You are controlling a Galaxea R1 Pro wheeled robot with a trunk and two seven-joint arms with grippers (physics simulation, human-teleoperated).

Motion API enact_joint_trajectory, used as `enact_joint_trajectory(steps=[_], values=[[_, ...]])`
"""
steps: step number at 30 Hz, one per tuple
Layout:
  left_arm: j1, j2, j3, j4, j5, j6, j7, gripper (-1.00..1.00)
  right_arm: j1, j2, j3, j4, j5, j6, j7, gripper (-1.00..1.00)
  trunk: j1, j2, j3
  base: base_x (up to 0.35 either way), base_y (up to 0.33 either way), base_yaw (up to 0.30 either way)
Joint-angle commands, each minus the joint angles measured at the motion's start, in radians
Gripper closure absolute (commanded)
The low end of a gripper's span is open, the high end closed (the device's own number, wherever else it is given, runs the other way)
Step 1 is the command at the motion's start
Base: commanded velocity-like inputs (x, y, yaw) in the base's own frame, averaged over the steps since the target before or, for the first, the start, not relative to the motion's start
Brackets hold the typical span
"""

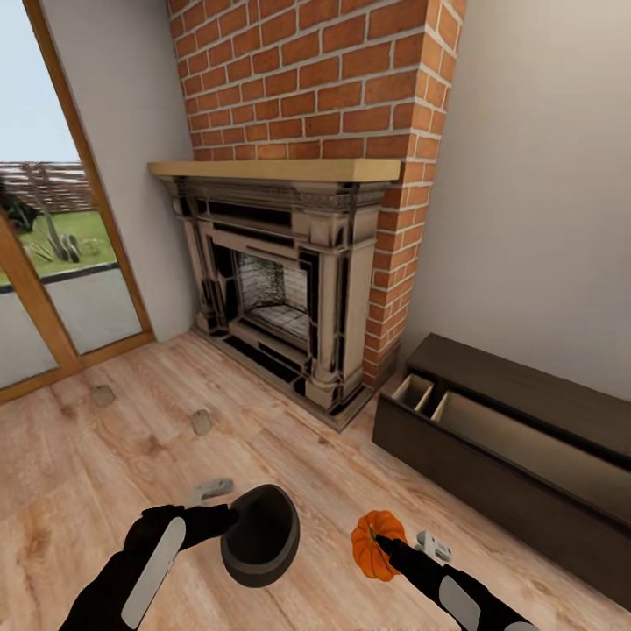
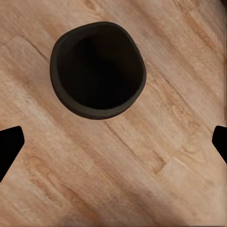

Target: Place each of the two pumpkins and all three candles from the living room inside a cabinet in the living room (use any cabinet), then make sure every cabinet is closed, and position the cauldron so it is next to a table in the living room.

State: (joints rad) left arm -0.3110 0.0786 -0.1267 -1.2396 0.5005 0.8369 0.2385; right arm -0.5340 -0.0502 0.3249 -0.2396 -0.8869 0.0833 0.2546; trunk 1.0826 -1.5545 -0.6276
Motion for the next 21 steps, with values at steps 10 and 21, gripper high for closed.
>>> enact_joint_trajectory(steps=[10,21], values=[[0.0,0.0,-0.003,-0.001,0.011,0.002,0.01,-1.0,-0.001,0.0,0.002,-0.001,-0.009,0.004,0.002,1.0,0.0,-0.001,-0.005,0.0,0.0,-0.265],[0.0,0.0,-0.004,-0.001,0.011,0.002,0.01,-1.0,-0.001,0.0,0.002,-0.001,-0.008,0.004,0.002,1.0,0.0,-0.001,-0.01,0.0,0.0,-0.265]])
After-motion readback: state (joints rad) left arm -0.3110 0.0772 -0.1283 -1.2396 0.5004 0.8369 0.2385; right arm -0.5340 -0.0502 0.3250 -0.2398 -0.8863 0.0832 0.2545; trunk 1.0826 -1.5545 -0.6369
